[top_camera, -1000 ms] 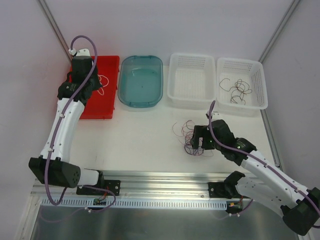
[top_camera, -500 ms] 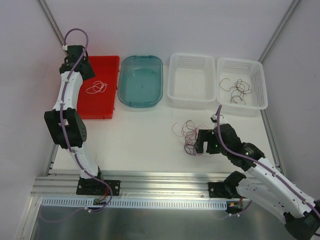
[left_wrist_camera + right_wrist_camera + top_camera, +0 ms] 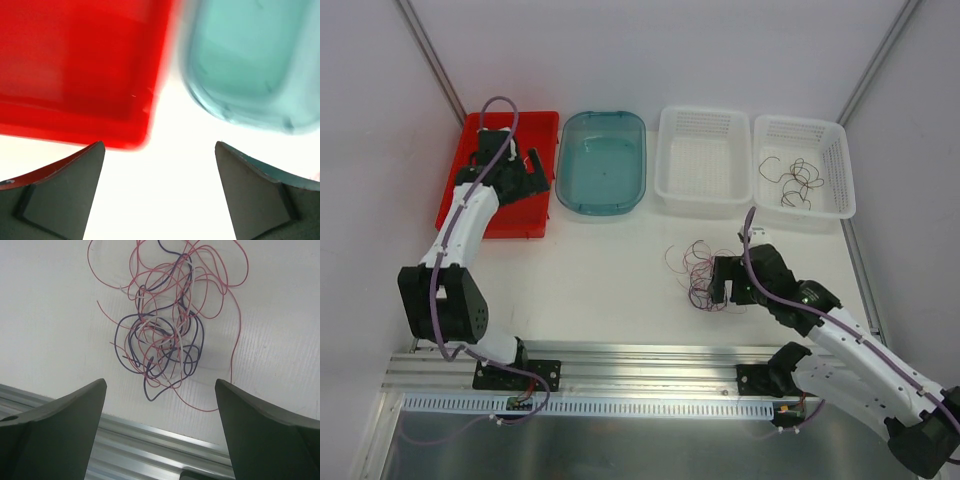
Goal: Untangle the cables
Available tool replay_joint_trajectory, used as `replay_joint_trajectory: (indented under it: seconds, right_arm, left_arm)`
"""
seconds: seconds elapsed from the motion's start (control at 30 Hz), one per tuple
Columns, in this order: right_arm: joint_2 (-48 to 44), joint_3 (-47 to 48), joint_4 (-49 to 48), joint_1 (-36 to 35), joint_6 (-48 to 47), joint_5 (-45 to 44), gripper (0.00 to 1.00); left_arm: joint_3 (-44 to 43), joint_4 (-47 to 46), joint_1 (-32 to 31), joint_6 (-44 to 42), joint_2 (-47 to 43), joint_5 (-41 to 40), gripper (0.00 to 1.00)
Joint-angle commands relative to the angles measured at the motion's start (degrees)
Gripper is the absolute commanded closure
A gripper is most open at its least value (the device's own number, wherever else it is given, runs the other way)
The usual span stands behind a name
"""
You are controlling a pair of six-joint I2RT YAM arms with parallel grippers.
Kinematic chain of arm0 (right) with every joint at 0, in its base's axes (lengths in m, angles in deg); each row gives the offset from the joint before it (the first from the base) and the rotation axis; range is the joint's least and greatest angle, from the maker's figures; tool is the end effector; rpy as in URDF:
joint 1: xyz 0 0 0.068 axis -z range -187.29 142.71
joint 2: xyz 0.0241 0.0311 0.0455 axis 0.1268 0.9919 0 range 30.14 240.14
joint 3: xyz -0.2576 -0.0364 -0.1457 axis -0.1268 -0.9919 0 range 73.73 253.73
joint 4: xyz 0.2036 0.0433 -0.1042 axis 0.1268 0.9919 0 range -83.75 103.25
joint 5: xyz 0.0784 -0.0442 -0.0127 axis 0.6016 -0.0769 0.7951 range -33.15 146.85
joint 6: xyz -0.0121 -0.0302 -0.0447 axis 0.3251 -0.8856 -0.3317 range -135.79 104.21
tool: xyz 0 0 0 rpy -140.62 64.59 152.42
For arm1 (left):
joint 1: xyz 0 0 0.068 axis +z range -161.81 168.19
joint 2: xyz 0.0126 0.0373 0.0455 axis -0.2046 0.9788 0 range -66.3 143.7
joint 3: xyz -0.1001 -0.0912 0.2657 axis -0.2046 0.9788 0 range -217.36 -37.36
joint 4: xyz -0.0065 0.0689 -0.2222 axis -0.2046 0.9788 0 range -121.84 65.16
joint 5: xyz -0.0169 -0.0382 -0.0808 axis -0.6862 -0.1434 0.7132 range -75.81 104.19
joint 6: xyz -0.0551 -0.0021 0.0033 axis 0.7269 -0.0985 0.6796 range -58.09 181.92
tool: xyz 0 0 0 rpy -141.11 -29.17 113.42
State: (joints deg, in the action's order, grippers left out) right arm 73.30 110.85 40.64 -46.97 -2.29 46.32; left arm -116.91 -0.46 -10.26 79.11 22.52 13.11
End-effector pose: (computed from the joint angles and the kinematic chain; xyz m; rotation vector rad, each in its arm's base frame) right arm 0.0906 0.0663 0.2771 -0.4212 2.2386 0.2829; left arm 0.3195 0.0093 0.3557 -0.3816 2.2509 -0.1214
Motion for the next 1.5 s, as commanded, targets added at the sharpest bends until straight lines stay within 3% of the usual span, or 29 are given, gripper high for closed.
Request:
replay_joint_trajectory:
  seconds: [0.0,0.27,0.43,0.7,0.97,1.17,1.47]
  right_arm:
    - [1.40,0.14,-4.06,-0.22,1.00,-3.36,0.05]
    - [6.84,-3.11,-10.21,0.22,3.99,-3.01,0.09]
    - [10.63,-6.27,-15.14,0.74,6.27,-3.45,0.18]
    - [17.04,-7.42,-22.77,-1.17,7.68,4.44,0.37]
    - [32.49,2.14,-31.13,-11.90,11.02,7.88,0.41]
    - [32.88,6.55,-27.12,-14.37,10.68,5.17,0.41]
    - [17.50,7.09,-10.50,-12.71,4.88,-9.42,0.40]
  left_arm:
    - [7.71,-0.09,-8.47,0.21,-7.15,5.21,0.07]
    - [22.31,-1.40,-24.55,4.25,-16.03,11.18,0.09]
    - [27.95,-6.85,-33.33,8.63,-19.02,13.65,0.09]
    - [36.48,-11.51,-37.66,13.22,-21.40,13.21,0.10]
    - [39.99,-12.92,-37.93,14.45,-25.35,12.25,0.10]
    - [41.58,-13.62,-38.10,15.59,-27.55,12.94,0.10]
    - [37.99,-18.37,-45.30,14.72,-26.68,10.85,0.16]
